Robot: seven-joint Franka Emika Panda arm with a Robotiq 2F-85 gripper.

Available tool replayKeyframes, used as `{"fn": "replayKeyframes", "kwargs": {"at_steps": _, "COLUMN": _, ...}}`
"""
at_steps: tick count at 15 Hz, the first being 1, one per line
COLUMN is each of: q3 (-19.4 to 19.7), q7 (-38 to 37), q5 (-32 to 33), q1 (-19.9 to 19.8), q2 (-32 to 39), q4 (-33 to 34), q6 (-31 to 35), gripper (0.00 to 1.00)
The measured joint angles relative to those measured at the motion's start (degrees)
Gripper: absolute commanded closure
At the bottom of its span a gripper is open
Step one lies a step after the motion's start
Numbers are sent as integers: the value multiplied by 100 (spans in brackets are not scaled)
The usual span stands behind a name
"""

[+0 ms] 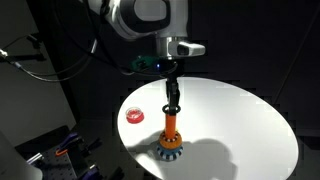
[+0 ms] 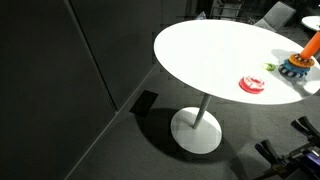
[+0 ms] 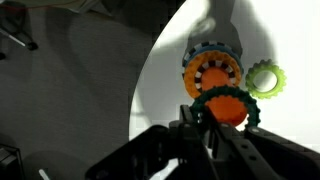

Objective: Put the green ring on the orange stand

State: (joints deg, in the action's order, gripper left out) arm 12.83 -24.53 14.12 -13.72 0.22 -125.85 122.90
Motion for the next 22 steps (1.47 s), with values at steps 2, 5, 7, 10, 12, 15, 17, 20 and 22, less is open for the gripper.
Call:
{"fn": "replayKeyframes", "kwargs": {"at_steps": 2, "q3": 12, "q7": -6, "q5": 0, "q1": 0, "q2": 8, "q4": 0, "q6": 0, "gripper": 94}}
{"fn": "replayKeyframes", "kwargs": {"at_steps": 5, "q3": 24, "q7": -7, "q5": 0, "q1": 0, "q2": 23, "q4": 0, "q6": 0, "gripper": 94}}
{"fn": "replayKeyframes", "kwargs": {"at_steps": 7, "q3": 27, "q7": -7, "q5": -2, "q1": 0, "q2": 29, "q4": -6, "q6": 1, "gripper": 94}}
{"fn": "replayKeyframes", "kwargs": {"at_steps": 10, "q3": 34, "q7": -7, "q5": -34, "q1": 0, "q2": 30, "q4": -21, "q6": 36, "gripper": 94}}
{"fn": "replayKeyframes", "kwargs": {"at_steps": 12, "q3": 42, "q7": -7, "q5": -84, "q1": 0, "q2": 30, "q4": -43, "q6": 98, "gripper": 94}}
{"fn": "replayKeyframes", "kwargs": {"at_steps": 15, "q3": 63, "q7": -7, "q5": -204, "q1": 0, "q2": 32, "q4": -88, "q6": 197, "gripper": 94}}
{"fn": "replayKeyframes", "kwargs": {"at_steps": 17, "q3": 82, "q7": -6, "q5": -290, "q1": 0, "q2": 32, "q4": -138, "q6": 250, "gripper": 94}}
{"fn": "replayKeyframes", "kwargs": {"at_steps": 20, "q3": 114, "q7": -6, "q5": -356, "q1": 0, "q2": 17, "q4": -157, "q6": 272, "gripper": 93}}
{"fn": "replayKeyframes", "kwargs": {"at_steps": 22, "q3": 133, "q7": -6, "q5": -368, "q1": 0, "q2": 13, "q4": -162, "q6": 273, "gripper": 60}}
